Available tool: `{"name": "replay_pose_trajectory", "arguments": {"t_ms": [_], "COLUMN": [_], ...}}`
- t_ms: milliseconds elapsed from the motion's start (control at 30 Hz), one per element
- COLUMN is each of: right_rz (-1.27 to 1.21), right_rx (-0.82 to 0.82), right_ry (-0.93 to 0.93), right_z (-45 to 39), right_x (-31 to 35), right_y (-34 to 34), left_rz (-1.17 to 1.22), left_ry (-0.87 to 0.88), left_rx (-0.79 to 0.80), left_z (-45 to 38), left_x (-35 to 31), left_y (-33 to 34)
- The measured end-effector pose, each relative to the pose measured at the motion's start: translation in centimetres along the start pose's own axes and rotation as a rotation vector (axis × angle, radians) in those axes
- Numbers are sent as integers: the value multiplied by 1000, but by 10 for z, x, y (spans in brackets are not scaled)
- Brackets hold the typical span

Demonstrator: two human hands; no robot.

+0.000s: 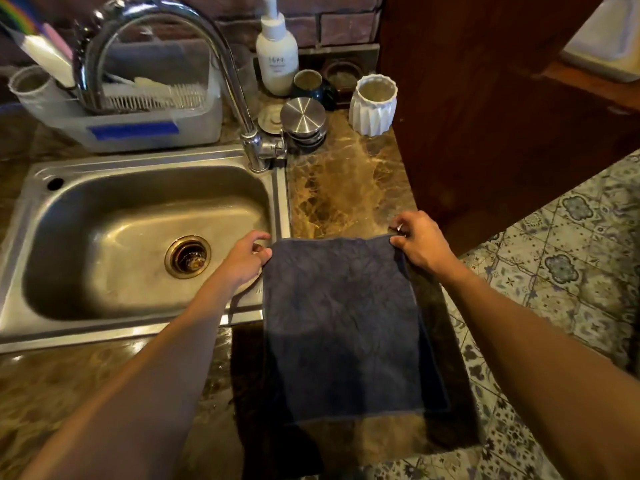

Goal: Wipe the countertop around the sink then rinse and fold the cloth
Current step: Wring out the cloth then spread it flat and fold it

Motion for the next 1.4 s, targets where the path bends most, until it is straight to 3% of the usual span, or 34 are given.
{"name": "replay_pose_trajectory", "arguments": {"t_ms": [167,400,633,800,1233,1400], "right_rz": [84,-345,-606,-489,-149,71], "right_rx": [22,-18,27,78,168,200], "right_ry": [62,97,90,133,115,-29], "right_z": [-12,0,88,158,230,242], "right_x": [-15,-12,6,-9,-59,-61], "right_y": [-2,-24,-51,-48,-2,13], "left_rz": [-90,-149,-229,-389,-579,-694], "left_ry": [25,232,346,455,461,480], "left_rx": [-84,-213,-254,-215,-184,-165], "left_z": [-12,4,97,159,210,213], "left_x": [1,-16,-17,10,70,82], "left_y": [-18,-50,-54,-26,40,48]}}
Point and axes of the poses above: each hand's wrist, its own z-axis away from the middle knuckle, its own y-axis out of the palm, x = y × z, the point moved 9 cm from there along -z, towards the middle knuckle, and after that the axes turned 11 degrees about -z, right-handed, at the moved point
